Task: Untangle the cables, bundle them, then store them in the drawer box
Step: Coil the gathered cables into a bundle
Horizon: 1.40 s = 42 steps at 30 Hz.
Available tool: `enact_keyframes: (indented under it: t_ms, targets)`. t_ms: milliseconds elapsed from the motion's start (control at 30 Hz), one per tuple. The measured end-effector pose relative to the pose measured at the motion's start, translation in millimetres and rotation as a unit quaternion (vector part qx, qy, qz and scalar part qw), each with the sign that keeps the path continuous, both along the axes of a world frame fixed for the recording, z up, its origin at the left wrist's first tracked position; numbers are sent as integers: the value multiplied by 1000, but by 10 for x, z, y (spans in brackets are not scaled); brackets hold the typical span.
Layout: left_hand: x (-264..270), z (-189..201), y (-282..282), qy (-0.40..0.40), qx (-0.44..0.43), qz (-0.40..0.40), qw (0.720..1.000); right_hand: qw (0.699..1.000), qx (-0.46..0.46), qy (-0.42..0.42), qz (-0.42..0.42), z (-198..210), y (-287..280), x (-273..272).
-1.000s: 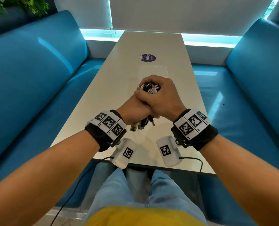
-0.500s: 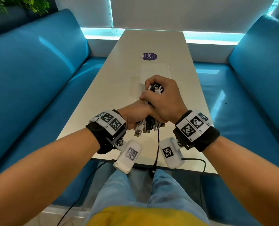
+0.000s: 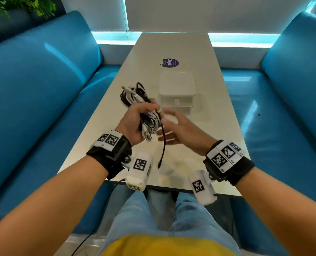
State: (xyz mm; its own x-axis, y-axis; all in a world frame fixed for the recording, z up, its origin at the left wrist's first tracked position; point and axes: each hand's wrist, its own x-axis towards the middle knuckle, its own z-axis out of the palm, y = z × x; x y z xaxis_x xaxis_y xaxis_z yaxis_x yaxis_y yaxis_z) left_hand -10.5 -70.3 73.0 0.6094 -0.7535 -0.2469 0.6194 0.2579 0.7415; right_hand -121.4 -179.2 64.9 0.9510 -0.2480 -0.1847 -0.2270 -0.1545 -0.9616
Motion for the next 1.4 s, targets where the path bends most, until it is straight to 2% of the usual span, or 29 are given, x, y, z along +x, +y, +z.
enact_keyframes:
  t_ms: [67, 167, 267, 433, 533, 600, 667, 767, 833, 1000, 1100, 1400]
  targets:
    - [21, -16, 31, -7, -1, 6, 1000, 999, 28, -2, 15, -78, 82, -29]
    - [47, -69, 47, -18, 16, 25, 999, 999, 46, -21, -6, -90, 124, -50]
    - [94, -135, 37, 6, 26, 77, 997, 999, 31, -16, 25, 19, 105, -98]
    - [117, -160, -6, 11, 56, 92, 994, 992, 111, -24, 57, 231, -20, -108]
    - [113, -158, -26, -27, 78, 67, 994, 994, 74, -71, 41, 269, -66, -67]
    - [100, -177, -33, -42, 84, 55, 994, 995, 39, -91, 0, 280, -88, -37]
    - [68, -206, -29, -48, 90, 50, 994, 995, -9, -97, -33, 302, -107, -5]
    - [52, -272, -21, -66, 104, 31, 992, 991, -99, -86, -23, 297, -112, 42]
    - [47, -271, -3, -87, 102, 7, 991, 992, -101, -71, -6, 297, -91, 67]
    - [69, -262, 30, -140, 96, -71, 983, 996, -43, -68, -25, 316, -107, 148]
    - [11, -255, 12, -166, 96, -120, 974, 999, -29, -43, 3, 311, -121, 170]
    - [-95, -247, 16, -110, 116, -168, 973, 982, -182, -20, 54, 231, -167, 215]
